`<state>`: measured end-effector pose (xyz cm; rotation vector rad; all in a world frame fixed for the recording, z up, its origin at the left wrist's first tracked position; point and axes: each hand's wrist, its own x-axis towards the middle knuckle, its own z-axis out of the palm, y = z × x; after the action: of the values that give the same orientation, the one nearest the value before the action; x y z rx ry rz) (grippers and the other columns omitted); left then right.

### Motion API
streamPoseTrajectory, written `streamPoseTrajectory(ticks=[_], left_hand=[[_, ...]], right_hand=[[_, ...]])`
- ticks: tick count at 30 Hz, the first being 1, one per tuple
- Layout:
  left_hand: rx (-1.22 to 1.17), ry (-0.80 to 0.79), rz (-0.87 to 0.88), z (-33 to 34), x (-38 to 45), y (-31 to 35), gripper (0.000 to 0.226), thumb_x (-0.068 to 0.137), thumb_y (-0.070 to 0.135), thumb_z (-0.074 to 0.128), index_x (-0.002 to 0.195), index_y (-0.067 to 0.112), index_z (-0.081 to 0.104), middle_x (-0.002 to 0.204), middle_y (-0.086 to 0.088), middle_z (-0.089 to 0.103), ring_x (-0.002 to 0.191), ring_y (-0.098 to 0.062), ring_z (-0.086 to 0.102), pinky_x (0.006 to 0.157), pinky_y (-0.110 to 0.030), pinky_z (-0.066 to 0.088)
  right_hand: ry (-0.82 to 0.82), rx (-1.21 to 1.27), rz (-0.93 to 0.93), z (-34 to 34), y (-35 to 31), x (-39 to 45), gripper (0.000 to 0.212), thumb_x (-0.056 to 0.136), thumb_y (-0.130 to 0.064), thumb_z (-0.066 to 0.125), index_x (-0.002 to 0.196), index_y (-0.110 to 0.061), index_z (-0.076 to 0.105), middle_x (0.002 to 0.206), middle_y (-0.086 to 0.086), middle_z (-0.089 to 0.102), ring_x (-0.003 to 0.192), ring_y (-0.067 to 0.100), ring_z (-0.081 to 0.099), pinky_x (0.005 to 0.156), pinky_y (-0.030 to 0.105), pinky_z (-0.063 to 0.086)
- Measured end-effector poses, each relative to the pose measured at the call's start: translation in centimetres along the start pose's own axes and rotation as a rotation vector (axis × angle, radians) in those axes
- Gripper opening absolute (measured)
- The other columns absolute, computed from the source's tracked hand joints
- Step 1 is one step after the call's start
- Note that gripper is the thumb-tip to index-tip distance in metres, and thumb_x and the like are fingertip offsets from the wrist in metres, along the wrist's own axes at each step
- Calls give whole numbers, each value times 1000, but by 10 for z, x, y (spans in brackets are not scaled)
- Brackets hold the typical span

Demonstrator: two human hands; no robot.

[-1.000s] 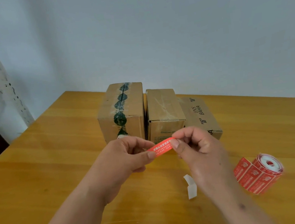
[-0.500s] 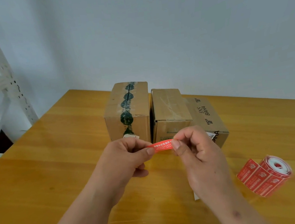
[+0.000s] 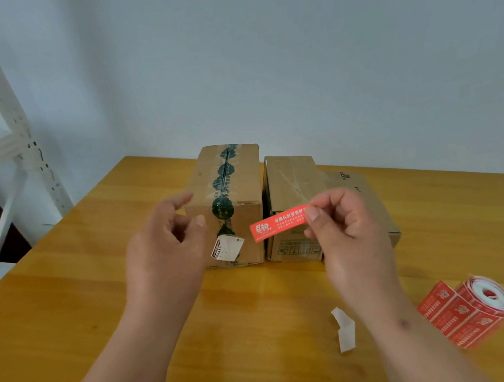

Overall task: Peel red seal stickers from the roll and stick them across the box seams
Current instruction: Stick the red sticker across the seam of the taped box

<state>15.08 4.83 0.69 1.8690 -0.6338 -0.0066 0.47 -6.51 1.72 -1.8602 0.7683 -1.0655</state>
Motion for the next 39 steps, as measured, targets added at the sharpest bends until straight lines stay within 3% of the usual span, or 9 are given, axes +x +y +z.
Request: streamPoseTrajectory(ticks=[5,9,12,16,20,24,29,33,39], left_hand=[[74,-61,43,14,18,-3,63,88,40,63,144,41,33,144,4,37,133,-18,35,104,-41,40],[-55,-180,-52,21,32,-5,55,92,46,55,143,44,35,151,6,34,137,-16,34,109,-41,36],[-128,-242,-105,27,40,-16,45,95,46,52,139,45,41,140,6,49,127,-15,46,102,-37,43],[-182,-244,-121,30,38,-20,43,98,38,49,141,35,45,125,8,56,100,-1,53,69,-13,39],[-166,-202,-137,24,37,-21,36,98,39,49,134,36,49,113,11,59,95,-1,56,62,-14,39],[-77,-88,-171,5,36,-21,25,95,47,51,115,34,52,93,15,58,80,-2,55,55,-24,42],[-22,-72,-166,-24,32,-26,34,87,50,62,118,39,52,92,22,52,78,-2,55,55,-26,45],[-71,-171,-201,-44,29,-30,48,84,45,68,129,38,54,105,13,59,86,-6,59,60,-22,44],[-109,-276,-196,-70,25,-34,44,82,39,73,124,36,61,106,14,64,92,-7,62,70,-21,46]], right_hand=[[-130,167,127,14,-9,16,13,95,-23,53,85,-29,57,94,6,59,94,27,58,86,50,51],[-237,237,222,26,-15,28,15,95,-26,53,80,-31,56,94,-5,55,93,17,56,93,54,47],[-266,269,271,34,-16,35,13,96,-24,51,85,-27,55,91,1,53,95,22,52,98,52,43],[-245,252,303,46,-16,39,10,95,-26,50,86,-28,55,105,9,59,106,27,55,99,49,42],[-232,246,305,48,-16,36,11,96,-25,49,87,-26,55,98,10,60,93,26,57,95,49,43],[-321,300,349,42,-19,23,13,97,-25,49,85,-24,54,108,10,63,105,24,62,98,48,45],[-505,386,415,36,-25,-5,12,98,-21,46,90,-14,50,108,9,67,94,20,70,107,49,34],[-578,369,401,36,-32,-21,12,98,-20,45,88,-14,47,106,11,67,93,22,70,108,50,32],[-618,348,303,32,-49,-26,12,99,-14,43,91,-11,50,86,8,70,88,27,69,82,42,49]])
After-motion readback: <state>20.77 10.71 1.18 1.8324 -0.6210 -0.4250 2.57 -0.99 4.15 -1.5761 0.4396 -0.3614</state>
